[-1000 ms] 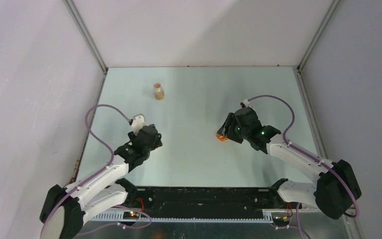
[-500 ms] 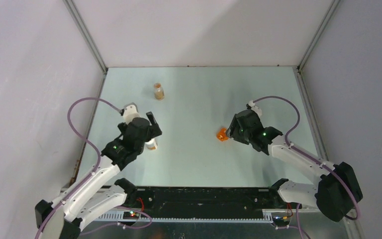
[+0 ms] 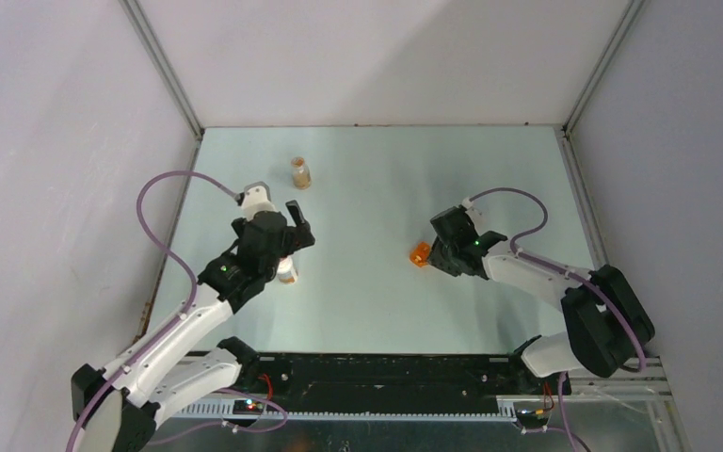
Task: Sort the pills into containers
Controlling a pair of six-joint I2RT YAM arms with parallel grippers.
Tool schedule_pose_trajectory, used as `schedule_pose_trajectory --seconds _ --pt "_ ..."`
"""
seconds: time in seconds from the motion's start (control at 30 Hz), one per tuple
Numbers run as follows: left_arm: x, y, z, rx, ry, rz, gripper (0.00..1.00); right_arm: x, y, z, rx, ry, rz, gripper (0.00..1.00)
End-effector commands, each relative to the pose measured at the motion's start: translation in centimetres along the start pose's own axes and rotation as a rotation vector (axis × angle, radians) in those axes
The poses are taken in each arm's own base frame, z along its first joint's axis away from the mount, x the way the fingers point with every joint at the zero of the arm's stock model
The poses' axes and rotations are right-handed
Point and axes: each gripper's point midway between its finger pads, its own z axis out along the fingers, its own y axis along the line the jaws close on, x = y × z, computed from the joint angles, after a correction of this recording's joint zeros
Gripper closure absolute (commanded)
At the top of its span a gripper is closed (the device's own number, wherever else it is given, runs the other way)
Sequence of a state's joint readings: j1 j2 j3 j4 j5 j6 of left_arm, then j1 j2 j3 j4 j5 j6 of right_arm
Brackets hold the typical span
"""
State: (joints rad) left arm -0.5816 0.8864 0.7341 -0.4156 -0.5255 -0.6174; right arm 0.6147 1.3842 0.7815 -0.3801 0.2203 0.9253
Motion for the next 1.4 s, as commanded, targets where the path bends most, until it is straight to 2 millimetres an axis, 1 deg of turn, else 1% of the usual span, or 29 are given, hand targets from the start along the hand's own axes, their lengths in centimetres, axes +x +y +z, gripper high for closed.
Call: schedule_pose_trajectory --seconds 0.0,0.2,0.33,0.5,0.6,0.63,0.67,0.77,0.83,0.87,1.0,1.1,1.13,1.17,1.23,1.27,1.3,1.33,1.37 --pt "-2.3 -1.2 -0.3 0.043 -0.077 -0.031 0.01 -1.2 1.5 0.6 -0.004 -0.022 0.057 0.61" --pt "-2.9 -0.7 -0.7 0.037 -0.116 -0.039 0.01 -1.3 1.6 0.8 -0.008 -0.026 0.062 0.69" --pt "-3.2 -0.4 -1.2 0.041 -0.126 -0.024 0.01 -1.1 1.8 0.9 -0.013 -0.009 0.055 0.79" --pt "-3.3 -0.3 -1.8 0.058 -0.131 -0.04 0.01 -1.0 2.0 0.9 -0.027 0.005 0.043 0.87" --pt "-2.7 -1.5 -2.0 0.133 -0.104 -0.047 0.01 -1.1 2.4 0.7 -0.055 0.012 0.021 0.95" --pt "-2.7 -1.9 -2.1 0.152 -0.101 -0.052 0.01 -1.2 2.6 0.7 -0.066 0.011 0.017 0.95" --pt "-2.2 -2.5 -2.1 0.182 -0.081 -0.053 0.01 -1.1 2.7 0.7 -0.079 0.024 0.001 0.97" --pt "-1.7 -4.0 -2.3 0.255 -0.043 -0.06 0.01 -1.3 3.2 0.6 -0.118 0.037 -0.031 0.98" --pt "-0.9 -5.5 -2.5 0.332 0.004 -0.067 0.01 -1.4 3.3 0.4 -0.137 0.049 -0.048 0.98" --pt "-0.7 -6.0 -2.5 0.353 0.016 -0.076 0.01 -1.3 3.5 0.2 -0.149 0.063 -0.055 0.98" --pt "0.8 -8.0 -2.4 0.451 0.076 -0.118 0.01 -1.7 3.8 -0.4 -0.184 0.064 -0.095 0.99" --pt "1.9 -9.6 -2.5 0.529 0.129 -0.167 0.01 -1.6 4.3 -1.1 -0.227 0.081 -0.115 0.99" --pt "2.3 -10.0 -2.2 0.54 0.136 -0.179 0.01 -1.5 4.4 -1.3 -0.242 0.093 -0.116 0.99" --pt "2.8 -10.6 -2.4 0.575 0.166 -0.195 0.0 -1.5 4.6 -1.6 -0.255 0.094 -0.122 0.99" --pt "3.7 -11.5 -2.1 0.613 0.192 -0.226 0.01 -1.4 5.1 -2.3 -0.292 0.11 -0.125 0.99" --pt "3.8 -11.8 -2.0 0.638 0.183 -0.24 0.01 -1.6 5.2 -2.7 -0.307 0.107 -0.128 0.99" --pt "3.6 -12.7 -2.2 0.684 0.175 -0.262 0.0 -1.5 5.4 -3.1 -0.324 0.114 -0.13 0.99" --pt "4.4 -12.8 -2.4 0.706 0.2 -0.265 0.01 -1.7 5.6 -3.6 -0.34 0.109 -0.135 0.99" --pt "4.2 -13.3 -2.5 0.731 0.196 -0.284 0.01 -1.6 5.8 -4.0 -0.359 0.117 -0.139 0.99"
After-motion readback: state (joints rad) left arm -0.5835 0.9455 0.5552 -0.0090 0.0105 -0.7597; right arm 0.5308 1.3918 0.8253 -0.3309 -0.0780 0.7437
